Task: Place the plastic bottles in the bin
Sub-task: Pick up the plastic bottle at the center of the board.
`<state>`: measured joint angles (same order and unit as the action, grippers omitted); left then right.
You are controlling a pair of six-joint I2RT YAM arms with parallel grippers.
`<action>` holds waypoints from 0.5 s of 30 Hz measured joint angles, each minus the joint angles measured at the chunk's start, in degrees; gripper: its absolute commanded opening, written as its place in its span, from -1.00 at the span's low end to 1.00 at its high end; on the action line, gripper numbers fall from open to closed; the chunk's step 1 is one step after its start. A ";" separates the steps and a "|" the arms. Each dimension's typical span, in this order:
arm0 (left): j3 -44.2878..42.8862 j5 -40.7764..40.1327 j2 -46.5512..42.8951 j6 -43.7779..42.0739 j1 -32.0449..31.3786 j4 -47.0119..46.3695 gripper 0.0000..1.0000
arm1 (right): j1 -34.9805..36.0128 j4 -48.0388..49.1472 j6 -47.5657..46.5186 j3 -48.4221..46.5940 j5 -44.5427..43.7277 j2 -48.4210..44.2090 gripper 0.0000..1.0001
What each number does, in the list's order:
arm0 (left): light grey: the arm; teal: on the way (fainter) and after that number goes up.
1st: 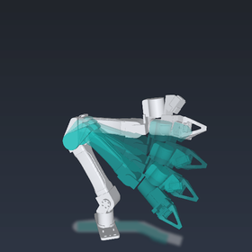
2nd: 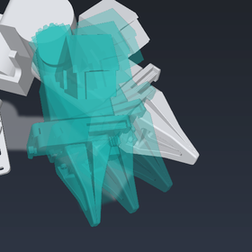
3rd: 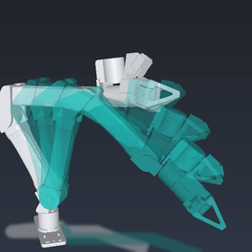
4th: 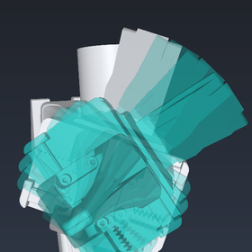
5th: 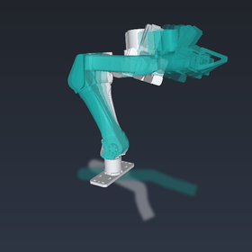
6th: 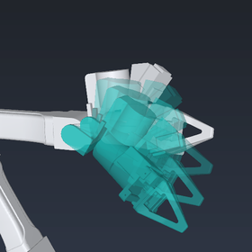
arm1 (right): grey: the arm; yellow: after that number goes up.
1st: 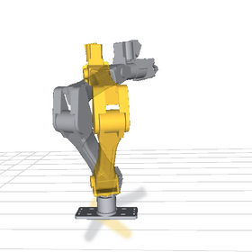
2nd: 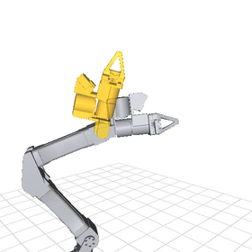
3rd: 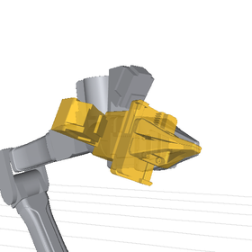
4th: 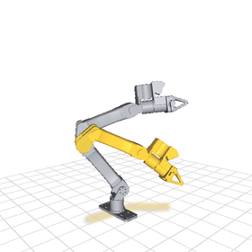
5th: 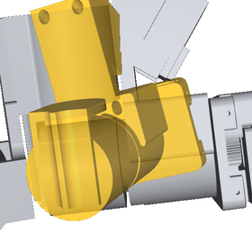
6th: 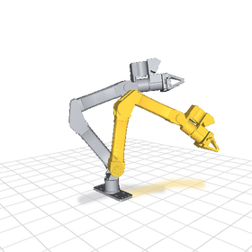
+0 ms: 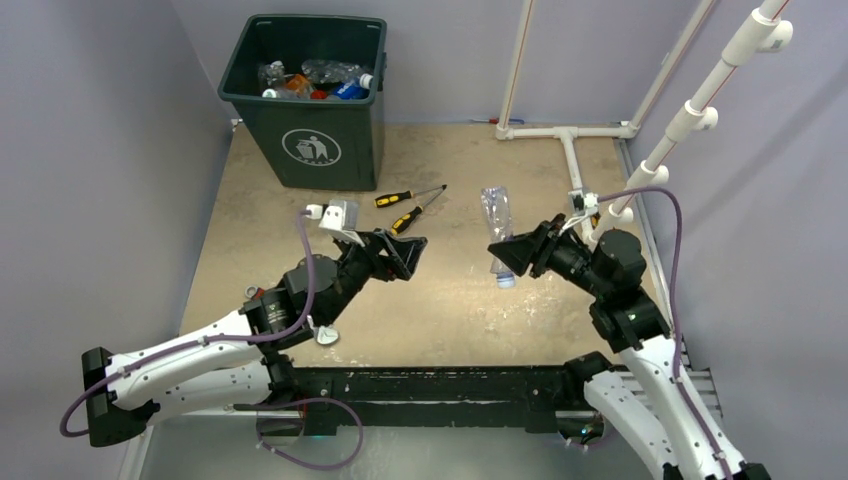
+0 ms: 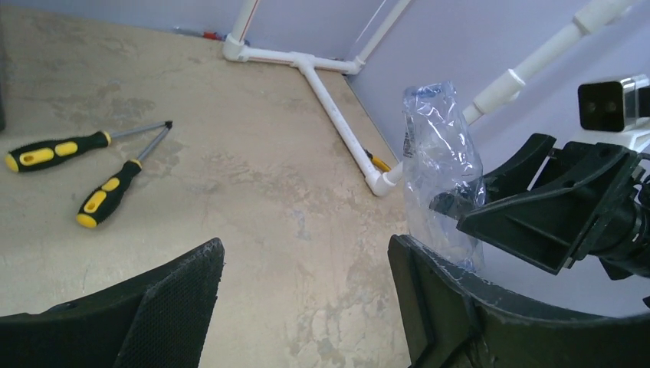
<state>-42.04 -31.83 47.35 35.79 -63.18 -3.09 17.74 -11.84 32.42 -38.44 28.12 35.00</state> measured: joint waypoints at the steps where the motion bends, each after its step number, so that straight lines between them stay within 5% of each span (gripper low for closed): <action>1: -0.72 0.35 0.00 -0.94 0.00 0.17 0.57 | 1.03 1.11 -0.68 -1.25 0.00 0.70 -0.69; 15: -7.69 6.86 -5.46 -15.08 0.00 -0.22 0.81 | 30.73 10.97 -13.88 -9.66 -10.40 16.17 -0.67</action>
<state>-49.74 -24.97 41.89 20.71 -63.18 -3.31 48.47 -0.86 18.55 -48.10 17.72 51.18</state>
